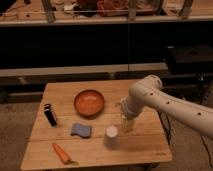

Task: Place the ceramic cup over the eraser

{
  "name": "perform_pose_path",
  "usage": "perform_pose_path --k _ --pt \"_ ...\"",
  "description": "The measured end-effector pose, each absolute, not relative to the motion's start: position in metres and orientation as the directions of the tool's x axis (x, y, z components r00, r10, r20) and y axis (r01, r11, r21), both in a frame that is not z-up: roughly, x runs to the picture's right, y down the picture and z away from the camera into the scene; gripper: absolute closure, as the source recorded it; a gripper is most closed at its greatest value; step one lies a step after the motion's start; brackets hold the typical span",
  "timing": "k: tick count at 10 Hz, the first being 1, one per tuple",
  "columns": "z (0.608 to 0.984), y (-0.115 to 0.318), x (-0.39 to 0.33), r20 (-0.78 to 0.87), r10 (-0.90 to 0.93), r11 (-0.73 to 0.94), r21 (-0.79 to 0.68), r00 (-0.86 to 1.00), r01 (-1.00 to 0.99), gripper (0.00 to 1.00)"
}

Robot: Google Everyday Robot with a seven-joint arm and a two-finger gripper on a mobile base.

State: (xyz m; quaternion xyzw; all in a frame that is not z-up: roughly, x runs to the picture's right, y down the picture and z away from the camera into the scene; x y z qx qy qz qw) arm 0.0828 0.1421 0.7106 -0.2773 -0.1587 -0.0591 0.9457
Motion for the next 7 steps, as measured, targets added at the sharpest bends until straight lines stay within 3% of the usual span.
perform_pose_path --k 7 --pt "0.711 0.158 0.059 0.376 -0.034 0.831 -0.504 0.926 0.235 0.2"
